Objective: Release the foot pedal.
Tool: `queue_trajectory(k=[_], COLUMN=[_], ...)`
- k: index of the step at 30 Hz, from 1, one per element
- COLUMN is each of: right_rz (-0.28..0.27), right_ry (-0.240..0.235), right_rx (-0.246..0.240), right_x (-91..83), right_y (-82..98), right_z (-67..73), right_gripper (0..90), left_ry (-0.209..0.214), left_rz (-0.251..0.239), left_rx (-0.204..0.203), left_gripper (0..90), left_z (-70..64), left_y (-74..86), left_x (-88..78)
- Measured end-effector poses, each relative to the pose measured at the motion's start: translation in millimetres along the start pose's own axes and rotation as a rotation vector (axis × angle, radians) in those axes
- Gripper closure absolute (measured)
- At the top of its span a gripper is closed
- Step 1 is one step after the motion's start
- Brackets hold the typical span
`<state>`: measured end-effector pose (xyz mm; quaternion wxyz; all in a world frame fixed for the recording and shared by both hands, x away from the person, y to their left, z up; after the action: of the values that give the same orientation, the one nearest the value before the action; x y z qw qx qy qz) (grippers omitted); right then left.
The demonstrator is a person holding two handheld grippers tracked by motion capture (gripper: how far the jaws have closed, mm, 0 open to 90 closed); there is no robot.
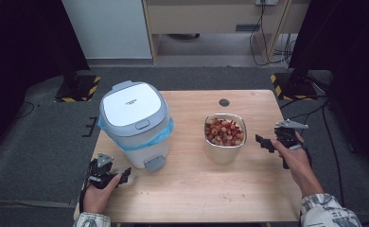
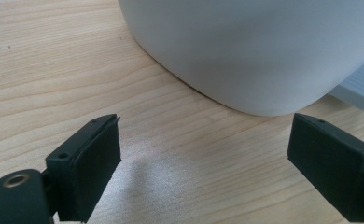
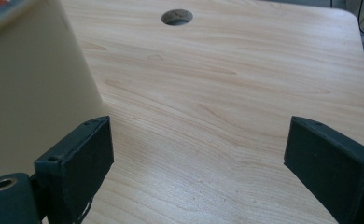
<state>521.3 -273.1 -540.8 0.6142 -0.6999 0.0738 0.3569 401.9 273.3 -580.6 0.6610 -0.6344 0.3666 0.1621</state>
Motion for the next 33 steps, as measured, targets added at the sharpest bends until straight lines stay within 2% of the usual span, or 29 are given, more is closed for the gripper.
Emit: queue_trajectory(k=[2, 7, 13, 15, 17, 23, 27, 31, 32, 33], right_rz=[0.017, 0.033, 0.049, 0.071, 0.07, 0.095, 0.148, 0.163, 0.144, 0.144], right_ry=[0.01, 0.03, 0.038, 0.052, 0.063, 0.071, 0.088, 0.095, 0.116, 0.116], right_rx=[0.019, 0.026, 0.038, 0.049, 0.056, 0.051, 0.036, 0.033, 0.02, 0.02], right_x=[6.9, 15.5, 21.1, 22.9, 24.1, 29.3, 34.0, 35.9, 35.4, 35.4], right_y=[3.2, 8.5, 18.8, 24.8, 27.9, 39.3, 49.3, 56.4, 59.0, 59.0], right_z=[-1.8, -2.2, -0.5, -1.0, -1.8, -0.2, 2.2, 3.7, 3.8, 3.8], right_gripper=[8.3, 8.4, 8.4, 7.7, 7.9, 7.6, 6.6, 6.2, 6.0, 6.0], left_ry=[-0.009, -0.013, -0.013, -0.01, -0.012, -0.014, -0.017, -0.021, -0.018, -0.018], left_rz=[0.009, 0.012, 0.02, 0.032, 0.044, 0.054, 0.044, 0.054, 0.052, 0.052], left_rx=[0.007, 0.007, 0.013, 0.01, 0.015, 0.012, -0.011, -0.008, -0.01, -0.01], left_gripper=[8.4, 8.1, 7.4, 6.9, 6.4, 5.4, 5.6, 5.7, 5.9, 5.8], left_z=[2.3, 4.9, 5.9, 7.0, 8.0, 10.1, 15.4, 17.0, 15.6, 15.6], left_y=[1.5, 2.4, 3.8, 5.9, 7.6, 9.9, 9.5, 11.3, 11.2, 11.2], left_x=[2.4, 5.1, 9.2, 12.3, 14.4, 18.7, 18.9, 20.3, 20.4, 20.4])
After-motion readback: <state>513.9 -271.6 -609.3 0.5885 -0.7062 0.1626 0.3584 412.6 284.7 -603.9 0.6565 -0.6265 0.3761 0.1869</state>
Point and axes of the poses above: each handheld gripper's, and its own axes: x roughly forward along the jaws, y roughly out of its underside, z roughly to its left, the point moved 10 cm from there along x, roughly forward along the jaws, and after that the axes turned 4 degrees about -x, right-handed, at the moved point
